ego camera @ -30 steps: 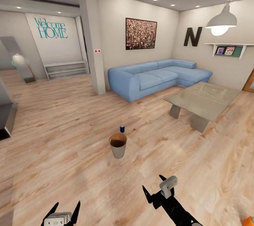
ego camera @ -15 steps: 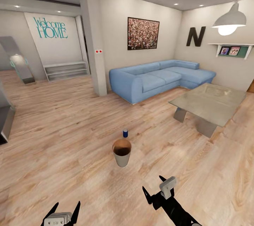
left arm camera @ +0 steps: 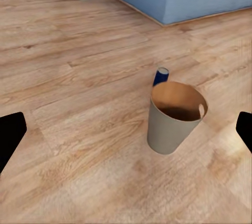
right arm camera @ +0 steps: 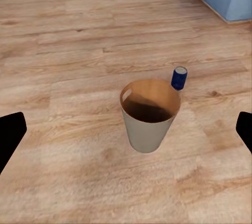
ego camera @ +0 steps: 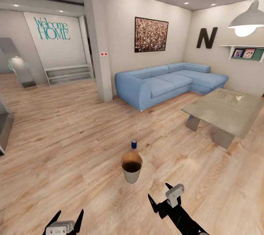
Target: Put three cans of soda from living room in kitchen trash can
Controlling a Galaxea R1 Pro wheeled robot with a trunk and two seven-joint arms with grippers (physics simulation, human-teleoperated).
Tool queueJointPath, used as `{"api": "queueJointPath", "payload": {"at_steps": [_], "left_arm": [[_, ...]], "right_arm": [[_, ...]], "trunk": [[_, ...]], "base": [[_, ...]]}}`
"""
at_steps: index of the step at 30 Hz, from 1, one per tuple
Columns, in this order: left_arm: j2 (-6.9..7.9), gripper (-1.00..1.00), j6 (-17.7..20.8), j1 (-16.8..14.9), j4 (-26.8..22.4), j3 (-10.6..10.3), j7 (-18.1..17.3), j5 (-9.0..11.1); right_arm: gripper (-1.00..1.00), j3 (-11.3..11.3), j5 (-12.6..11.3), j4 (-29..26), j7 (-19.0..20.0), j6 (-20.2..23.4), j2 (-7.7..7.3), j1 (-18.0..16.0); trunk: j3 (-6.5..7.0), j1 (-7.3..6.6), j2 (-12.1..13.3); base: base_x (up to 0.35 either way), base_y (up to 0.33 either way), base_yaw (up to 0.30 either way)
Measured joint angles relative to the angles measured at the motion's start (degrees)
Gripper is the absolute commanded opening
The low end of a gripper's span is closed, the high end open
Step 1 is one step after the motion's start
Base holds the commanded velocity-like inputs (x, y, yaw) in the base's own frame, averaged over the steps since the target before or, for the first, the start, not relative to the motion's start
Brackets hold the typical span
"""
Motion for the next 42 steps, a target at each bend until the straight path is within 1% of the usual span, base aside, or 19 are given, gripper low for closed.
{"api": "queueJointPath", "payload": {"at_steps": [8, 16, 27, 42], "left_arm": [[0.0, 1.0, 0.0, 0.0, 0.2, 0.0, 0.0, 0.0], [0.08, 1.0, 0.0, 0.0, 1.9, -0.1, 0.0, -0.1], [0.09, 1.0, 0.0, 0.0, 2.0, -0.1, 0.0, -0.1], [0.09, 1.0, -0.1, 0.0, 2.0, -0.2, 0.0, -0.2]], "right_arm": [[1.0, -0.1, 0.0, 0.0, -0.1, 0.0, 0.0, 0.0], [1.0, -0.2, -0.1, 0.4, -0.2, 0.1, 0.01, 0.0], [1.0, -0.1, -0.2, 1.9, -0.1, 0.2, 0.09, -0.1], [1.0, -0.1, -0.3, 2.0, -0.1, 0.1, 0.05, -0.1]], "trunk": [[0.0, 0.0, 0.0], [0.0, 0.0, 0.0], [0.64, 0.0, 0.0], [0.84, 0.0, 0.0]], "base": [[0.294, 0.153, 0.0], [0.294, 0.153, -0.001], [0.294, 0.152, -0.134], [0.299, 0.126, -0.019]]}}
